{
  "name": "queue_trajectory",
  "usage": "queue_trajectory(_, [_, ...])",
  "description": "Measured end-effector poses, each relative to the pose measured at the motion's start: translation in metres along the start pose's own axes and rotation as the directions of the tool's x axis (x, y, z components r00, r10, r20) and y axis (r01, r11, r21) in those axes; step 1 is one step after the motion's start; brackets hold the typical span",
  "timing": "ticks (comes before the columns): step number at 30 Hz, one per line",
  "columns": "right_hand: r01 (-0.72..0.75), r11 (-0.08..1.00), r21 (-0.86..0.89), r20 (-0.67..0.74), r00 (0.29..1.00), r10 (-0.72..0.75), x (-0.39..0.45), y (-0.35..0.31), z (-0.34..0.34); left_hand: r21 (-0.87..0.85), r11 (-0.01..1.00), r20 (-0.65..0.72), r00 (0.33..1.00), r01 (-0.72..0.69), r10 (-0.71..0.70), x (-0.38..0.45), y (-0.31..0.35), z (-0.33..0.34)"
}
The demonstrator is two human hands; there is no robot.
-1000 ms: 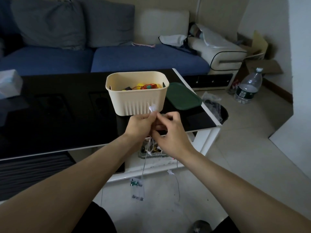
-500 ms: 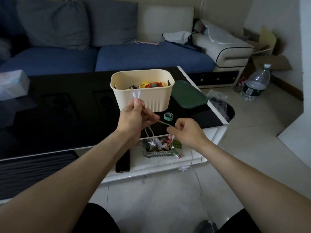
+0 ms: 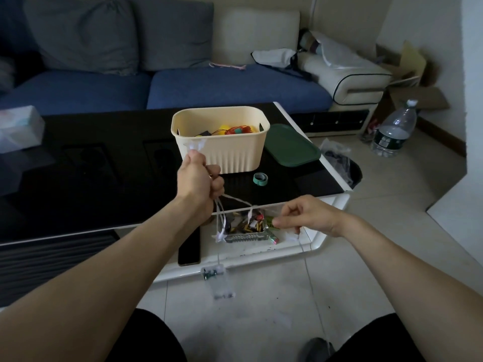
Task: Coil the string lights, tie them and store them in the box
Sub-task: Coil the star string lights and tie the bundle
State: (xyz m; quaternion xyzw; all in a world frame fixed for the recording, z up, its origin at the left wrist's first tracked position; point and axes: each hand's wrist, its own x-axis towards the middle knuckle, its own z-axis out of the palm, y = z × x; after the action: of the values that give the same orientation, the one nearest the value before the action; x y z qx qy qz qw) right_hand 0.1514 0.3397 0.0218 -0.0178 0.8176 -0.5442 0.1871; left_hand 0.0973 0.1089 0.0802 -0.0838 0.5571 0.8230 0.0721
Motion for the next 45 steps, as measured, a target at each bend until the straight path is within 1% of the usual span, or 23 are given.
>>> queue_trajectory(3, [-0.066, 0.998, 0.003, -0.114, 0.991, 0.065, -0.006, 0.014, -0.015, -0.045, 0.999, -0.029, 0.999, 0.021, -0.022, 0.001, 0.002, -0.002])
queue_trajectory(6, [-0.119, 0.986, 0.118, -0.164, 0.977, 0.137, -0.008, 0.022, -0.023, -0.002, 1.0, 0.021, 0.999, 0.024, -0.024, -0.002, -0.005, 0.0])
queue_trajectory(9, [-0.109, 0.977, 0.185, -0.22, 0.964, 0.149, -0.009, 0.027, -0.023, 0.024, 0.999, 0.059, 0.998, 0.029, -0.03, -0.005, -0.009, 0.003])
queue_trajectory(12, [-0.108, 0.978, 0.178, -0.263, 0.953, 0.153, -0.009, 0.032, -0.023, 0.01, 0.997, 0.06, 0.995, 0.074, -0.075, -0.004, -0.008, 0.003])
queue_trajectory(15, [-0.139, 0.971, 0.196, -0.23, 0.956, 0.183, -0.007, 0.037, -0.021, 0.009, 0.984, 0.075, 0.981, 0.178, -0.178, -0.002, -0.008, 0.0])
queue_trajectory(18, [-0.24, 0.947, 0.214, -0.112, 0.957, 0.268, -0.005, 0.045, -0.016, 0.023, 0.976, 0.07, 0.973, 0.217, -0.218, 0.0, -0.01, -0.001])
queue_trajectory(20, [-0.311, 0.934, 0.175, -0.054, 0.944, 0.324, -0.005, 0.048, -0.014, 0.027, 0.98, 0.059, 0.978, 0.2, -0.201, 0.0, -0.01, 0.0])
queue_trajectory(22, [-0.363, 0.925, 0.113, -0.039, 0.928, 0.37, -0.007, 0.046, -0.014, 0.059, 0.984, 0.08, 0.982, 0.167, -0.171, 0.001, -0.01, 0.0])
queue_trajectory(25, [-0.444, 0.896, -0.011, -0.064, 0.894, 0.443, -0.011, 0.044, -0.022, 0.084, 0.992, 0.125, 0.987, 0.095, -0.105, 0.003, -0.012, -0.002])
queue_trajectory(28, [-0.53, 0.845, -0.066, -0.088, 0.847, 0.524, -0.02, 0.05, -0.037, 0.124, 0.992, 0.076, 0.997, 0.018, -0.028, 0.005, -0.013, -0.005])
queue_trajectory(30, [-0.546, 0.831, -0.105, -0.169, 0.833, 0.526, -0.028, 0.051, -0.049, 0.131, 0.991, 0.04, 0.999, -0.025, 0.02, 0.007, -0.014, -0.006])
queue_trajectory(32, [-0.516, 0.851, -0.097, -0.288, 0.833, 0.472, -0.032, 0.052, -0.057, 0.119, 0.991, 0.014, 0.998, -0.061, 0.06, 0.008, -0.016, -0.005])
queue_trajectory(34, [-0.435, 0.899, -0.052, -0.388, 0.838, 0.383, -0.03, 0.048, -0.06, 0.11, 0.99, 0.017, 0.996, -0.084, 0.082, 0.008, -0.017, -0.003])
queue_trajectory(36, [-0.326, 0.945, 0.012, -0.415, 0.859, 0.301, -0.027, 0.036, -0.055, 0.105, 0.991, 0.042, 0.996, -0.084, 0.08, 0.007, -0.017, 0.0])
queue_trajectory(39, [-0.177, 0.97, 0.166, -0.393, 0.89, 0.23, -0.023, 0.014, -0.041, 0.12, 0.989, 0.072, 0.995, -0.081, 0.072, 0.005, -0.02, 0.004])
queue_trajectory(40, [-0.133, 0.977, 0.168, -0.397, 0.898, 0.19, -0.022, 0.008, -0.035, 0.13, 0.988, 0.081, 0.994, -0.083, 0.073, 0.006, -0.021, 0.005])
queue_trajectory(43, [-0.016, 1.0, 0.015, -0.434, 0.901, 0.021, -0.021, -0.007, -0.021, 0.154, 0.984, 0.105, 0.991, -0.095, 0.079, 0.005, -0.024, 0.007])
queue_trajectory(45, [0.057, 0.998, -0.02, -0.429, 0.901, -0.06, -0.021, -0.016, -0.016, 0.155, 0.983, 0.11, 0.991, -0.098, 0.082, 0.003, -0.026, 0.009])
